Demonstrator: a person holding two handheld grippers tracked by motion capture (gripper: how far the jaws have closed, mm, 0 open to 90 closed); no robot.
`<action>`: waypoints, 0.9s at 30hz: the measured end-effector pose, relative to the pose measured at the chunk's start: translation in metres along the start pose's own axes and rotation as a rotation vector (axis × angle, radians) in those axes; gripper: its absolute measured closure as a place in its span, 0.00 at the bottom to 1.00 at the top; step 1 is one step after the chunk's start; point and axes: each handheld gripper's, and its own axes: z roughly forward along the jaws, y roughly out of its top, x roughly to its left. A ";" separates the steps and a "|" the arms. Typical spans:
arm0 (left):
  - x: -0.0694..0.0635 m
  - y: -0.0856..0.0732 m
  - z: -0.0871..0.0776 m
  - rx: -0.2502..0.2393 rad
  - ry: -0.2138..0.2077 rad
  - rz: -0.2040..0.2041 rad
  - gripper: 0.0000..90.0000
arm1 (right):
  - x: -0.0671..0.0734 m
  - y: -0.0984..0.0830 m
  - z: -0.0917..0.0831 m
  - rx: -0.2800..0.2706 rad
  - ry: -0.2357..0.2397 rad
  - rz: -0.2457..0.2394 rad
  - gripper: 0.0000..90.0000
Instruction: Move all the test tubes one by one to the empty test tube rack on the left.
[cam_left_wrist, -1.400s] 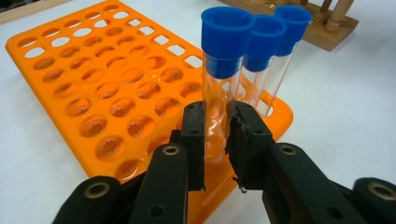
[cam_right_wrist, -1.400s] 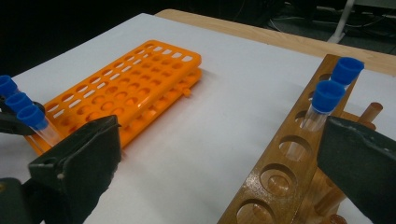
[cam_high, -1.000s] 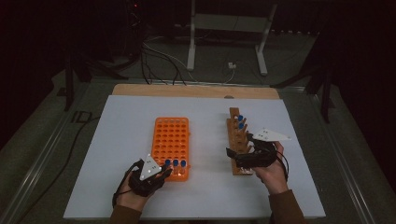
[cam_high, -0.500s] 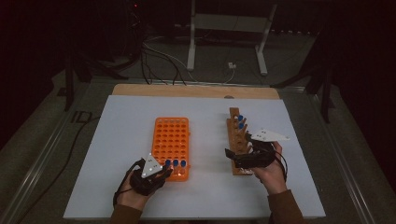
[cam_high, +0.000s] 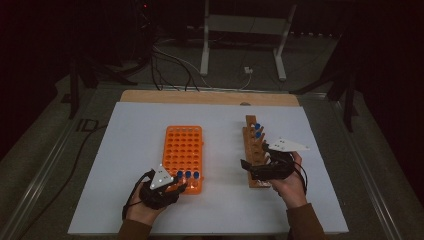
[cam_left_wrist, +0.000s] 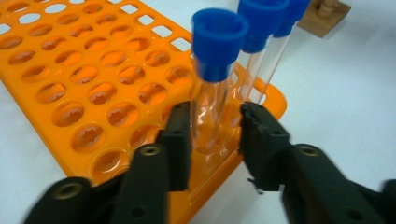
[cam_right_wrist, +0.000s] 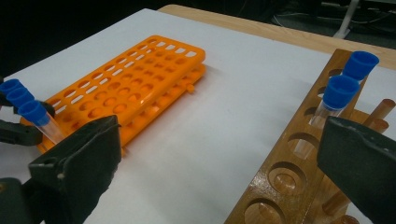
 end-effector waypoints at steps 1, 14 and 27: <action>0.001 -0.001 0.000 -0.003 -0.004 -0.011 0.64 | 0.000 0.000 0.000 -0.001 0.000 0.000 0.00; 0.015 -0.001 -0.019 -0.175 -0.050 -0.101 0.27 | -0.001 0.001 0.000 -0.003 -0.001 0.003 0.00; 0.028 0.004 -0.038 -0.231 0.058 -0.139 0.07 | -0.013 0.010 -0.004 -0.023 -0.045 0.014 0.00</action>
